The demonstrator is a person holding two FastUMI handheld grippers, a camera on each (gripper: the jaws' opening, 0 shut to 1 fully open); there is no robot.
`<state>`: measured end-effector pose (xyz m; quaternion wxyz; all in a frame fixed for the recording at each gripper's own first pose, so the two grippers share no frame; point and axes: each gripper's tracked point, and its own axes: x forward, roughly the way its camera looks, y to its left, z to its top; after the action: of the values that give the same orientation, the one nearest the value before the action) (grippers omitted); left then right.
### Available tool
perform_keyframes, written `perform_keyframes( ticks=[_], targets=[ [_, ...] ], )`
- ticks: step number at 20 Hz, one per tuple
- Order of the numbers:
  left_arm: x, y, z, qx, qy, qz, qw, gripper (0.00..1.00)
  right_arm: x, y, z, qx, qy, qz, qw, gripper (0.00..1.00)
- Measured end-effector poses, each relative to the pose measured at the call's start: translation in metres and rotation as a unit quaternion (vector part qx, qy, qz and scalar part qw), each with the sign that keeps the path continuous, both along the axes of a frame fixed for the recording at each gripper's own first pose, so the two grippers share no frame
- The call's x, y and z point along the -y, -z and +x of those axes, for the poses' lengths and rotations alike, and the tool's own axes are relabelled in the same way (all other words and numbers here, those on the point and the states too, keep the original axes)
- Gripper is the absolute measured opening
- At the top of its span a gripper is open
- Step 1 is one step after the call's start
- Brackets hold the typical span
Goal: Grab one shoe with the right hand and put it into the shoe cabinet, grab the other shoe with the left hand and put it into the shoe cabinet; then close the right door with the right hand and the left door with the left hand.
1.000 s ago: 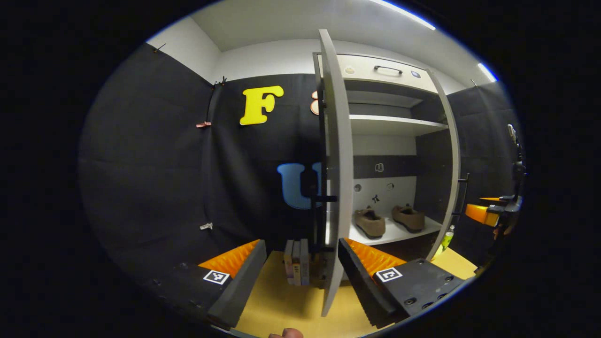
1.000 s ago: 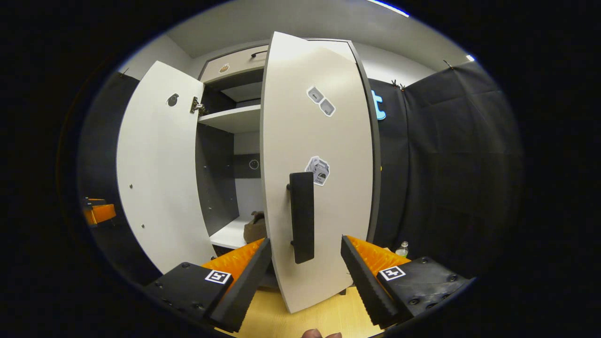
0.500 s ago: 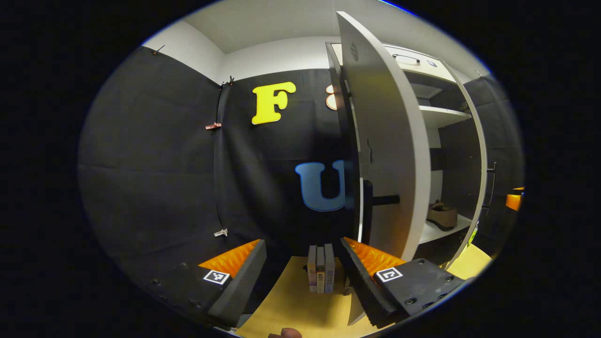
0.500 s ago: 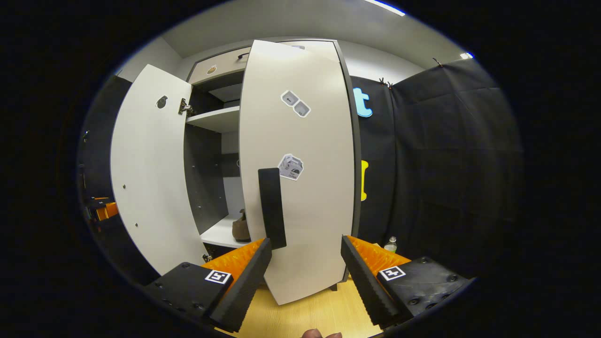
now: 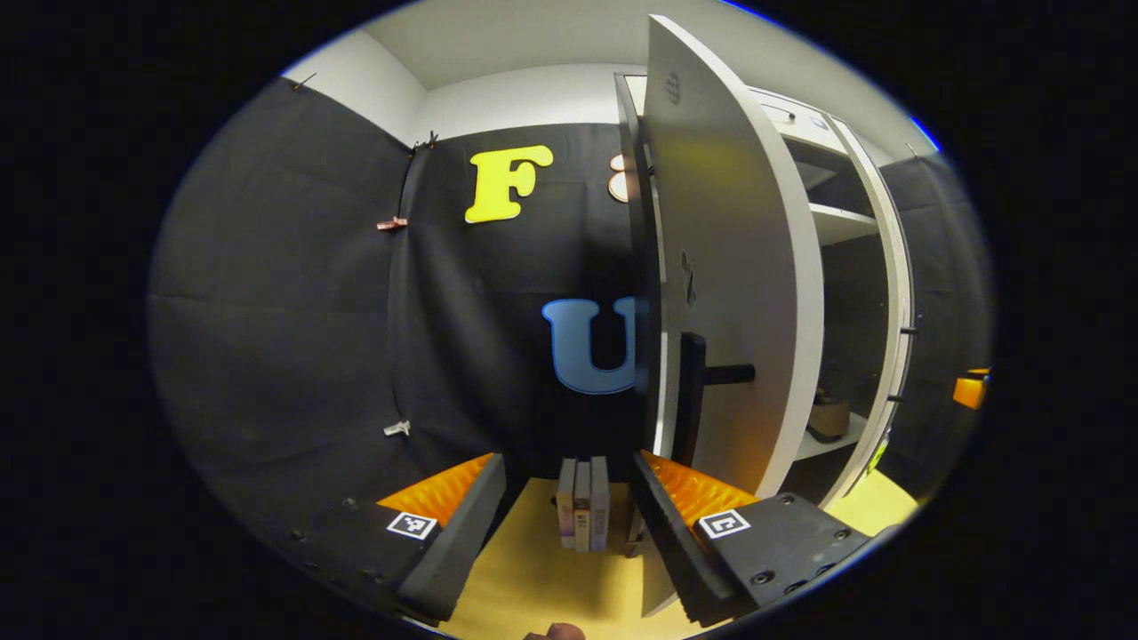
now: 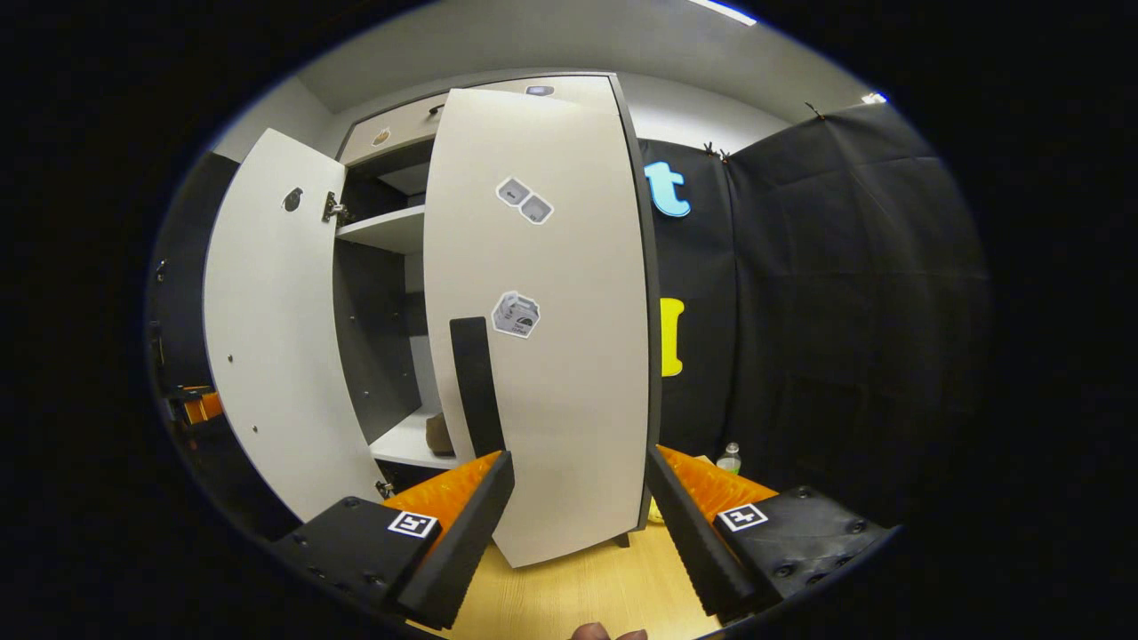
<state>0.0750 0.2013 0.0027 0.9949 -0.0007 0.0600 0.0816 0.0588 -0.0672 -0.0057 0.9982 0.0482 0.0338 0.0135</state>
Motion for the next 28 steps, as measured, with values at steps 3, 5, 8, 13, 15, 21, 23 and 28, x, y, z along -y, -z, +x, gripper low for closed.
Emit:
perform_keyframes(
  ticks=[3, 5, 8, 13, 15, 21, 23, 28],
  targets=[
    [0.025, -0.004, 0.002, -0.001, 0.013, -0.005, 1.0, 0.89, -0.003, -0.001, 0.002, 0.001, -0.011, 0.002, 1.0, 0.98],
    [0.057, 0.0, 0.004, -0.002, 0.032, -0.004, 0.999, 0.91, -0.003, 0.0, 0.002, -0.001, -0.018, 0.003, 1.0, 0.98],
    [0.096, 0.002, 0.002, 0.001, 0.049, 0.004, 0.999, 0.91, -0.002, 0.001, 0.002, -0.003, -0.026, 0.005, 1.0, 0.98],
    [0.154, 0.008, 0.018, -0.002, 0.092, -0.01, 0.996, 0.91, -0.001, 0.001, -0.001, -0.005, -0.039, 0.014, 0.999, 0.98],
    [0.182, 0.006, 0.025, 0.001, 0.117, -0.012, 0.993, 0.91, -0.003, 0.001, -0.004, -0.006, -0.045, 0.017, 0.999, 0.98],
    [0.215, 0.002, 0.018, 0.009, 0.132, 0.002, 0.991, 0.94, -0.012, -0.002, -0.005, 0.001, -0.059, 0.013, 0.998, 0.98],
    [0.215, 0.004, 0.013, 0.004, 0.132, -0.003, 0.991, 0.94, -0.015, -0.003, -0.007, 0.003, -0.061, 0.012, 0.998, 0.98],
    [0.21, 0.009, 0.004, -0.003, 0.132, -0.007, 0.991, 0.94, -0.022, -0.003, -0.012, 0.005, -0.064, 0.009, 0.998, 0.98]
  ],
)
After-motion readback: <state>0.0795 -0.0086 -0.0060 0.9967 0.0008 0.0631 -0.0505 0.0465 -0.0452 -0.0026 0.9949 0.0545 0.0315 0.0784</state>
